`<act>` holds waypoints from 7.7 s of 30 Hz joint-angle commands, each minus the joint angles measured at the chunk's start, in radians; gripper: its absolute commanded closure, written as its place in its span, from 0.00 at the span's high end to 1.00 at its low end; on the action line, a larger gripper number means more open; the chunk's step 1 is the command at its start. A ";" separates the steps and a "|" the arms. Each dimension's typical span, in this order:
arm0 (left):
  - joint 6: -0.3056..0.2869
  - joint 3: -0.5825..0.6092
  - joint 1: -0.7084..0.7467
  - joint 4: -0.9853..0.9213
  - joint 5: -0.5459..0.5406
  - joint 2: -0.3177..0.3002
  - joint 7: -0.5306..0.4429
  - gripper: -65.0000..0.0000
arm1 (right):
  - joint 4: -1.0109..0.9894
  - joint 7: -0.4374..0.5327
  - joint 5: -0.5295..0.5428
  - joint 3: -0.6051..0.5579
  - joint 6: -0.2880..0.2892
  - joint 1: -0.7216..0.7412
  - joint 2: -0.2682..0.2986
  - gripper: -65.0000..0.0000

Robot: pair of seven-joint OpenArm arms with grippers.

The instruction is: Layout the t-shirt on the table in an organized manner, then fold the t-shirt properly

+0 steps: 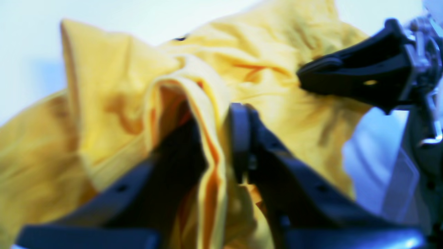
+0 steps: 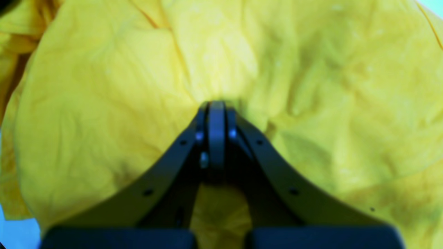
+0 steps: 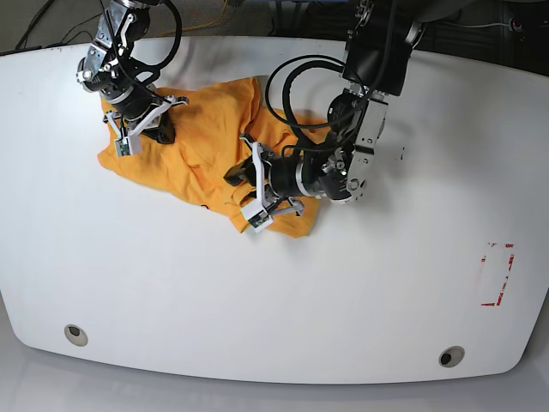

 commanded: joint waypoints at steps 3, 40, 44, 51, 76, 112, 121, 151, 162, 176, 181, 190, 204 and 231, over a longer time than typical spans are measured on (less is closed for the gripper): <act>-0.006 0.044 -0.024 0.018 -0.028 0.014 -0.029 0.21 | -0.001 -0.060 -0.042 -0.009 -0.006 -0.002 0.019 0.00; -0.006 0.188 -0.078 0.303 0.061 -0.052 -0.029 0.68 | -0.001 -0.059 -0.042 -0.048 -0.006 0.001 0.020 0.00; -0.006 0.225 -0.069 0.350 0.167 -0.098 -0.055 0.68 | -0.001 -0.059 -0.042 -0.048 -0.006 0.001 0.020 0.00; -0.006 0.224 -0.015 0.395 0.359 -0.178 -0.221 0.52 | -0.001 -0.059 -0.042 -0.048 -0.006 0.001 0.020 0.00; -0.006 0.159 0.054 0.145 0.704 -0.112 -0.448 0.03 | -0.001 -0.059 -0.042 -0.048 -0.006 0.008 0.014 0.00; -0.006 0.256 -0.009 0.215 0.709 0.014 -0.509 0.03 | -0.003 -0.059 -0.042 -0.048 -0.006 0.024 0.017 0.00; 0.035 0.035 0.037 0.234 0.710 -0.014 -0.514 0.03 | -0.003 -0.059 -0.042 -0.048 -0.006 0.027 0.017 0.00; 0.101 -0.051 0.123 -0.012 0.703 -0.195 -0.583 0.03 | 0.005 -0.059 -0.042 -0.048 -0.006 0.028 0.037 0.00; 0.098 -0.125 0.167 0.027 0.703 -0.221 -0.583 0.03 | 0.263 -0.209 -0.032 -0.042 -0.006 0.039 0.042 0.00; 0.098 -0.126 0.203 0.025 0.703 -0.221 -0.583 0.03 | 0.404 -0.370 0.145 -0.161 -0.006 0.159 0.020 0.00; 0.098 -0.126 0.206 0.025 0.703 -0.219 -0.583 0.03 | 0.387 -0.370 0.129 -0.258 -0.006 0.196 -0.013 0.00; 0.098 -0.132 0.207 0.041 0.706 -0.219 -0.583 0.03 | 0.378 -0.368 0.054 -0.433 -0.006 0.203 -0.095 0.00; 0.098 -0.188 0.204 0.067 0.707 -0.219 -0.582 0.03 | 0.167 -0.278 -0.006 -0.573 -0.006 0.179 -0.118 0.00; 0.098 -0.188 0.201 0.076 0.703 -0.297 -0.582 0.03 | 0.246 -0.306 0.025 -0.500 -0.006 0.070 0.091 0.00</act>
